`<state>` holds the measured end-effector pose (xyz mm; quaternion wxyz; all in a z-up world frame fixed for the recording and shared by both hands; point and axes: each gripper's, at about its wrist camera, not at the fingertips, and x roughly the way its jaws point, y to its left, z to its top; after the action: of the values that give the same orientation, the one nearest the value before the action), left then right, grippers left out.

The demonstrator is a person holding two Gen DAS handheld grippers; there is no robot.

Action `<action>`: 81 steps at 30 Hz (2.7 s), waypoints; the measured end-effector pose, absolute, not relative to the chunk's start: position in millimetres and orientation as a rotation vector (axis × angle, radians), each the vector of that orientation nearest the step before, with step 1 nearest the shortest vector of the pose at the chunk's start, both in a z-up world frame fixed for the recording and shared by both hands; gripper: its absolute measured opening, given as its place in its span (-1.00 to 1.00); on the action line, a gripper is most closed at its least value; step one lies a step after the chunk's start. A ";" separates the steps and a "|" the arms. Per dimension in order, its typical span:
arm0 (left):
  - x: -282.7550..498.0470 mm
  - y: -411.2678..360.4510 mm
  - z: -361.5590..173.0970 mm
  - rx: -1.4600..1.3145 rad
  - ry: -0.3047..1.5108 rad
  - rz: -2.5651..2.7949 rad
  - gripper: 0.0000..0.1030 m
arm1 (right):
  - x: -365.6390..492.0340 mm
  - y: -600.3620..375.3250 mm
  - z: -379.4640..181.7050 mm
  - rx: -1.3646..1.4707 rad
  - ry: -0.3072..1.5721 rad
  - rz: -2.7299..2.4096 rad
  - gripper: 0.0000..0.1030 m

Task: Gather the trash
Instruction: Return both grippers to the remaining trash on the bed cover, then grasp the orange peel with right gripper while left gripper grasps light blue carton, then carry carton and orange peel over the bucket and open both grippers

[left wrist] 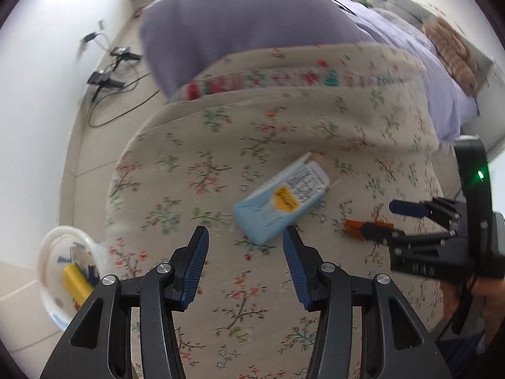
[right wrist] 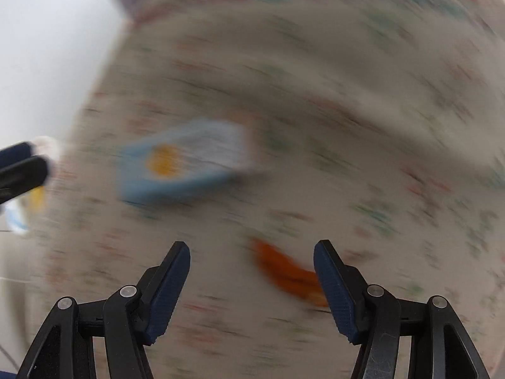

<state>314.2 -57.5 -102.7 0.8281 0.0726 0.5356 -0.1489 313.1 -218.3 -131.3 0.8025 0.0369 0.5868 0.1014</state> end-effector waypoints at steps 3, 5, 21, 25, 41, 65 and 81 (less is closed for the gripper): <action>316.3 -77.4 -108.0 0.221 1.128 -0.339 0.12 | 314.9 -252.3 -150.2 0.143 1.271 0.155 0.36; 319.4 -84.1 -111.9 0.242 1.137 -0.354 0.16 | 314.2 -262.2 -154.1 0.183 1.261 0.148 0.36; 325.1 -109.5 -149.7 0.412 1.100 -0.371 0.21 | 302.2 -254.0 -147.0 0.215 1.323 0.173 -0.66; 321.6 -129.9 -163.3 0.495 1.103 -0.367 0.21 | 302.4 -268.3 -130.8 0.336 1.305 0.181 -0.65; 333.6 -142.7 -168.2 0.518 0.987 -0.310 0.24 | 271.8 -310.5 -77.4 0.515 1.217 0.112 -0.64; 333.8 -125.7 -105.3 0.308 1.027 -0.501 -0.31 | 263.6 -319.6 -53.8 0.554 1.131 0.140 -0.64; 286.5 -48.6 -31.9 -0.122 1.015 -0.588 -0.31 | 267.6 -322.2 -54.9 0.555 1.127 0.131 -0.64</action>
<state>286.5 -48.6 -31.9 0.8310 -0.0577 0.4786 -0.2774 267.6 -322.2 -54.9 0.8072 0.2594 0.5267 0.0612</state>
